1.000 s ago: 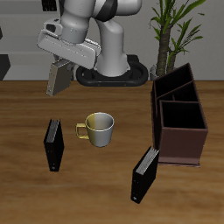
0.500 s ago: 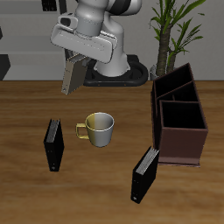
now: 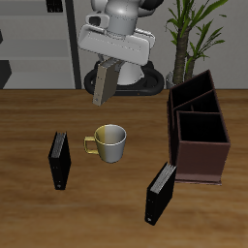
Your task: Place the yellow book into the left desk caddy's right compartment
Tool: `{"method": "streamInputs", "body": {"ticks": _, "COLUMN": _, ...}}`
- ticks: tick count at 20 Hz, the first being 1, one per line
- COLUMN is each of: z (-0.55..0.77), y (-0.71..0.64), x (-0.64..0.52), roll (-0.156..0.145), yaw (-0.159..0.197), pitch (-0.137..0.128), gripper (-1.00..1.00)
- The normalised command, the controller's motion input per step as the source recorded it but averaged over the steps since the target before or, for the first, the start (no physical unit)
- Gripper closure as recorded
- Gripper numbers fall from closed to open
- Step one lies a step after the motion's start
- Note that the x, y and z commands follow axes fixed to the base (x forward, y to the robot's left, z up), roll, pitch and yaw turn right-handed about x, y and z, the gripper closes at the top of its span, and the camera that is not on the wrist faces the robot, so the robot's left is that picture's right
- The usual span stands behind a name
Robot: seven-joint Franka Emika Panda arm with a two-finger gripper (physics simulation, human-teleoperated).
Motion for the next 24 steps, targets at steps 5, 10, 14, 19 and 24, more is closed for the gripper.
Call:
{"method": "streamInputs", "body": {"ticks": 5, "z": 0.04, "y": 0.43, "x": 0.23, "roll": 0.027, "yaw": -0.001, "pitch": 0.017, "gripper": 1.0}}
{"method": "streamInputs", "body": {"ticks": 10, "z": 0.12, "y": 0.43, "x": 0.14, "roll": 0.044, "yaw": 0.009, "pitch": -0.004, "gripper": 1.0}}
{"method": "streamInputs", "body": {"ticks": 14, "z": 0.1, "y": 0.5, "x": 0.19, "roll": 0.052, "yaw": 0.014, "pitch": 0.008, "gripper": 1.0}}
{"method": "streamInputs", "body": {"ticks": 19, "z": 0.06, "y": 0.42, "x": 0.14, "roll": 0.035, "yaw": 0.018, "pitch": 0.008, "gripper": 1.0}}
{"method": "streamInputs", "body": {"ticks": 24, "z": 0.06, "y": 0.36, "x": 0.16, "roll": 0.054, "yaw": 0.014, "pitch": 0.004, "gripper": 1.0}}
